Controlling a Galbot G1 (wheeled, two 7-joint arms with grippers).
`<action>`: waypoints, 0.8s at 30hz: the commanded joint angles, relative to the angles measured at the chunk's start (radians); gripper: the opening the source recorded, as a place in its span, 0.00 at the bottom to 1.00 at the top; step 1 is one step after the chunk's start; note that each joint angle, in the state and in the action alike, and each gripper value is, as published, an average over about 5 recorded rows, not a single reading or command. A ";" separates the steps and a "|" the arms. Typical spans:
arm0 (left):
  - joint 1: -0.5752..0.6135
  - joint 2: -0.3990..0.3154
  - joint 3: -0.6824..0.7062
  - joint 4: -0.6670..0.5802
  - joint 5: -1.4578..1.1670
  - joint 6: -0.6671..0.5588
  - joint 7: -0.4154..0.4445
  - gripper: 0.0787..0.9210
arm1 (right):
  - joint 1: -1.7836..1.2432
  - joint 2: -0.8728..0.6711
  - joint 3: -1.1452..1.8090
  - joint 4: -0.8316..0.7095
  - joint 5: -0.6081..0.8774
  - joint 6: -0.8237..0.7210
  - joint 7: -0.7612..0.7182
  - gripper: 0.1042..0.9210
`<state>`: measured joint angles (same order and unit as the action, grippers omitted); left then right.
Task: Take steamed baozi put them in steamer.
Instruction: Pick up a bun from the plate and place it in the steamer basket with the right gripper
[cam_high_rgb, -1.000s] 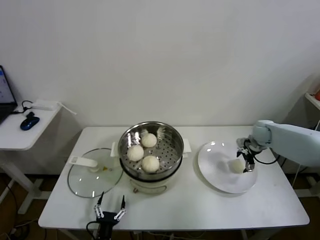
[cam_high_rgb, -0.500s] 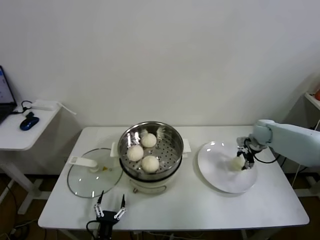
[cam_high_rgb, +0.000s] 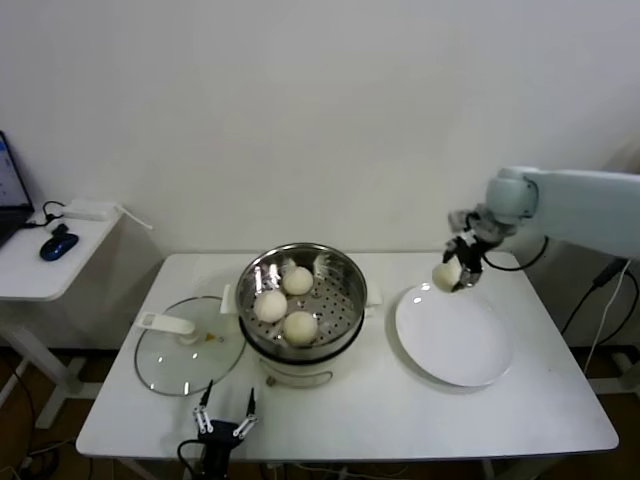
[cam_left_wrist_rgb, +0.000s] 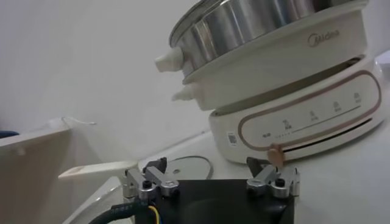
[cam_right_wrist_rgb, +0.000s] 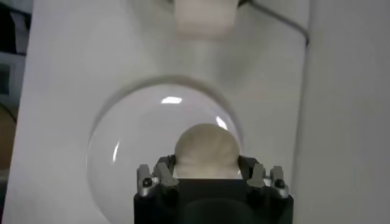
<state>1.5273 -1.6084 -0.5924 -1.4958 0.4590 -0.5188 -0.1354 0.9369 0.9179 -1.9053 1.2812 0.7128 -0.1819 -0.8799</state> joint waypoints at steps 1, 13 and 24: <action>-0.001 -0.001 0.003 -0.002 0.007 -0.003 0.001 0.88 | 0.234 0.147 0.041 0.169 0.292 -0.109 0.011 0.71; 0.003 0.001 -0.004 -0.010 -0.003 -0.002 0.002 0.88 | 0.003 0.299 0.173 0.108 0.326 -0.199 0.085 0.71; 0.000 0.005 -0.014 0.011 -0.010 -0.005 0.002 0.88 | -0.188 0.356 0.177 -0.036 0.214 -0.196 0.100 0.71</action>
<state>1.5277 -1.6061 -0.6053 -1.4917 0.4539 -0.5221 -0.1340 0.9022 1.2027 -1.7625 1.3354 0.9615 -0.3551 -0.7993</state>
